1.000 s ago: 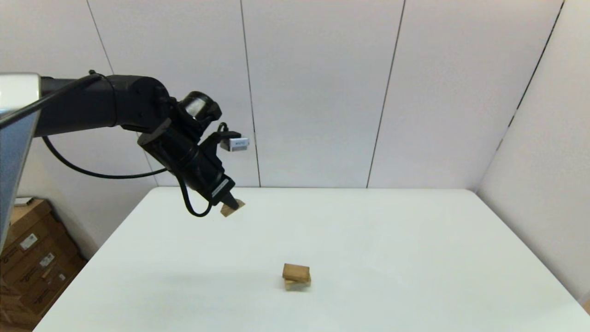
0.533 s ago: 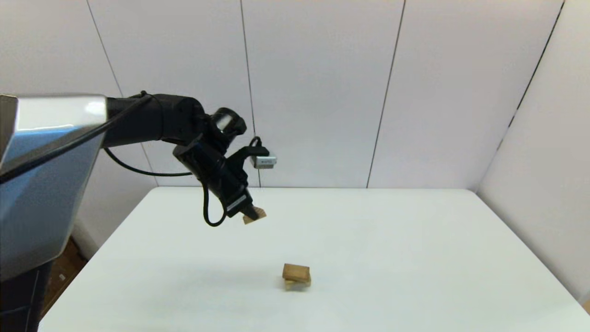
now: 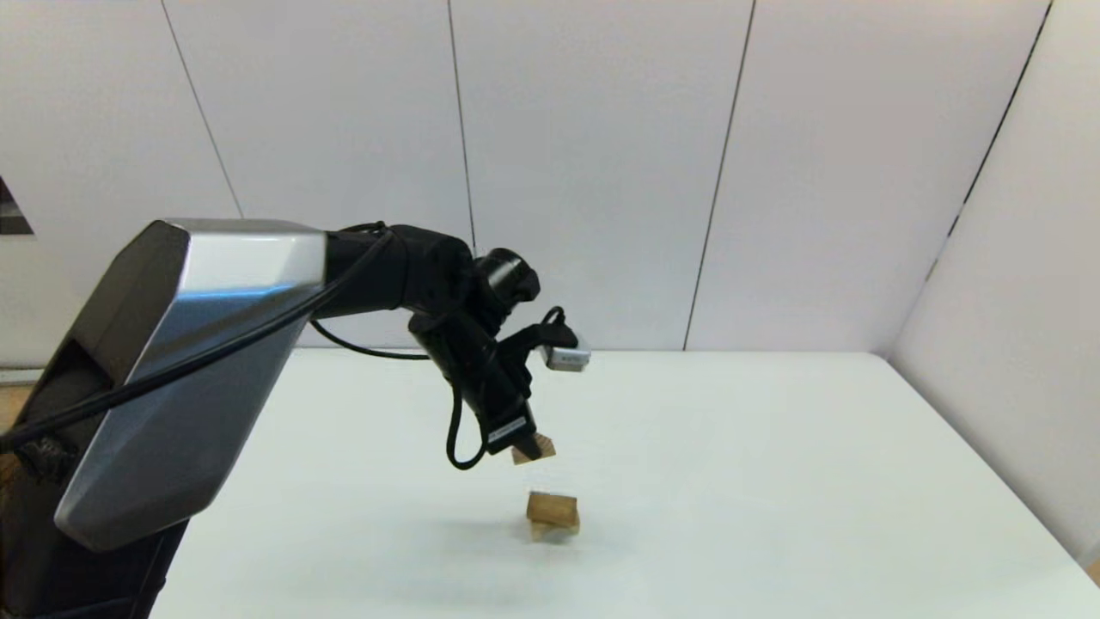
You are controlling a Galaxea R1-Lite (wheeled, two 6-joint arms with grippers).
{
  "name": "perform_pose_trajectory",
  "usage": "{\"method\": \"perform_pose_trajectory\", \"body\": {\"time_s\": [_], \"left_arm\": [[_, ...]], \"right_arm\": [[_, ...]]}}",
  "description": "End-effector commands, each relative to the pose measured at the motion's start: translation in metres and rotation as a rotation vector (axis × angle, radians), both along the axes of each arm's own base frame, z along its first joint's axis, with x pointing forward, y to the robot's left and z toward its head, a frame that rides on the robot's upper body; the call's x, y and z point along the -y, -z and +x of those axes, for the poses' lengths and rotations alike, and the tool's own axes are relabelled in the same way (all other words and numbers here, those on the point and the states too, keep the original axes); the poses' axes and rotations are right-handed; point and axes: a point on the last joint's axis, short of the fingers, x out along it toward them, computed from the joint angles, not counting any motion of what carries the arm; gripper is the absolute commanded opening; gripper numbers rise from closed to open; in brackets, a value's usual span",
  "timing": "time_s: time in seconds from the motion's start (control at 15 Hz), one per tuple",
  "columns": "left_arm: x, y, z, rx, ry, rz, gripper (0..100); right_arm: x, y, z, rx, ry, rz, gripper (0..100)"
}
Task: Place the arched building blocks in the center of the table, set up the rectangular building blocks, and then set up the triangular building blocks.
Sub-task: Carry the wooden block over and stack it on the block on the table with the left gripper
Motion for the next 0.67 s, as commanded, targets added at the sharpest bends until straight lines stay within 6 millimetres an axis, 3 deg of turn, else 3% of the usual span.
{"method": "perform_pose_trajectory", "body": {"time_s": [0.07,0.47,0.67], "left_arm": [[0.021,0.02,-0.009,0.004,0.054,0.084,0],[0.032,0.055,0.001,0.028,0.04,0.146,0],[0.041,0.063,-0.001,0.033,0.054,0.14,0]], "right_arm": [[0.0,0.0,0.0,-0.002,-0.001,0.0,100],[0.0,0.0,0.0,-0.002,-0.001,0.0,100],[0.0,0.0,0.0,-0.002,-0.001,0.0,100]]}}
